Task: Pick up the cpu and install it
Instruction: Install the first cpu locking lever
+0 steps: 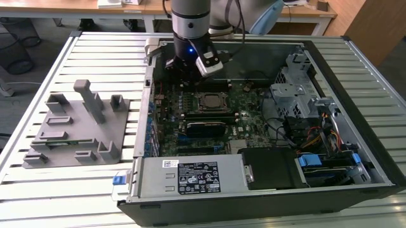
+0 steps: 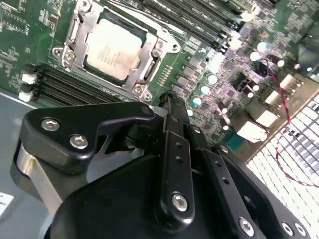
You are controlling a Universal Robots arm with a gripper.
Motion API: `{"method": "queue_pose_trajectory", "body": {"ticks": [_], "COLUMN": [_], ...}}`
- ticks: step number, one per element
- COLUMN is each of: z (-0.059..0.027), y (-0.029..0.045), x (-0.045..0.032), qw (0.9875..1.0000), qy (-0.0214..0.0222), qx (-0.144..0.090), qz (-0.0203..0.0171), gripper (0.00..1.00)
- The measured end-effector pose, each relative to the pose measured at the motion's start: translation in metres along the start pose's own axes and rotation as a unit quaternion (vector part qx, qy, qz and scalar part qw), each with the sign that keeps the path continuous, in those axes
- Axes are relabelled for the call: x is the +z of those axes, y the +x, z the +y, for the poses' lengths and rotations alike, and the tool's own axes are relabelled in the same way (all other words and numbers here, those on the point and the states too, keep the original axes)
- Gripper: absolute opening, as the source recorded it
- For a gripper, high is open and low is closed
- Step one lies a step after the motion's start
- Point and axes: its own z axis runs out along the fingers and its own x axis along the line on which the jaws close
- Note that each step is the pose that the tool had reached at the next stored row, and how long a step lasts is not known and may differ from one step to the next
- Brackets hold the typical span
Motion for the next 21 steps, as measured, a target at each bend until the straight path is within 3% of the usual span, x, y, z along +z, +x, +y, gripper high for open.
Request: {"method": "queue_pose_trajectory", "body": {"ticks": [3,9,21], "z": [-0.0002,0.0025,0.0167], "y": [0.0055,0.0092,0.0109], "x": [-0.0009,-0.0019,-0.0025], "qw": [1.0000,1.0000,1.0000], "qy": [-0.0001,-0.0002,-0.0004], "qx": [0.000,0.000,-0.001], "qz": [0.0001,0.0002,0.0001], "gripper": [0.11,0.11,0.11]}}
